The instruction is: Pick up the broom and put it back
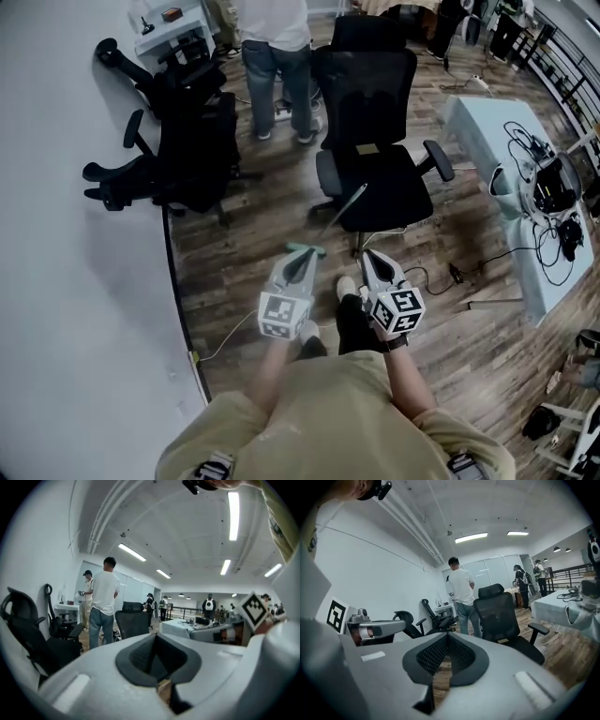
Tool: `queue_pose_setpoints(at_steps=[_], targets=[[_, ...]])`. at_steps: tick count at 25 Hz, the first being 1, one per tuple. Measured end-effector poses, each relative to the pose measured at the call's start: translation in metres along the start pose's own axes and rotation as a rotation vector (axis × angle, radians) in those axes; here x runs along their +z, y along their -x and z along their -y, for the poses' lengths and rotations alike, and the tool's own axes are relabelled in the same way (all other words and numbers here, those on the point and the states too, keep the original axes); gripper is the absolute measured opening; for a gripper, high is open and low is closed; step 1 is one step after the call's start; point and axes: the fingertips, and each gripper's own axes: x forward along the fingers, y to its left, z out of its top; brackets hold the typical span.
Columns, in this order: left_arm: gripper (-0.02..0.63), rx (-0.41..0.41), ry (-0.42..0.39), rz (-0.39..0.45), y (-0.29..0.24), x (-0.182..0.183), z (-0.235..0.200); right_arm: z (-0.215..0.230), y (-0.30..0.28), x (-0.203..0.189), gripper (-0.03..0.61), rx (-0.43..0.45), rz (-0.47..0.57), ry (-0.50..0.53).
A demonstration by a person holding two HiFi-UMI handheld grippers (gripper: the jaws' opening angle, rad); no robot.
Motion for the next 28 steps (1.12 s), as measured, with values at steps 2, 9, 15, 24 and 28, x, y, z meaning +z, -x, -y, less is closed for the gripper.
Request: queue_pose_setpoints(at_steps=[2,9,15,24,28], targets=[[0.003,0.001,-0.029,-0.013,-0.031,-0.007,-0.007,0.026,-0.024,0.002,0.008,-0.003,-0.001,0.002],[0.003,-0.003,0.051,-0.065,-0.130,-0.036,-0.026,0.122,-0.090,-0.026,0.009,-0.057,-0.044,-0.100],[0.003,0.001,0.096,-0.158,-0.215,-0.079,-0.046,0.192,-0.154,-0.077,0.023,-0.094,-0.145,-0.191],[0.003,0.037,0.125,-0.318,-0.282,-0.187,-0.086,0.252,-0.248,-0.219,0.117,-0.111,-0.276,-0.373],[0.003,0.025,0.141,-0.339,-0.303,-0.214,-0.097,0.274,-0.280,-0.261,0.181,-0.142,-0.326,-0.411]])
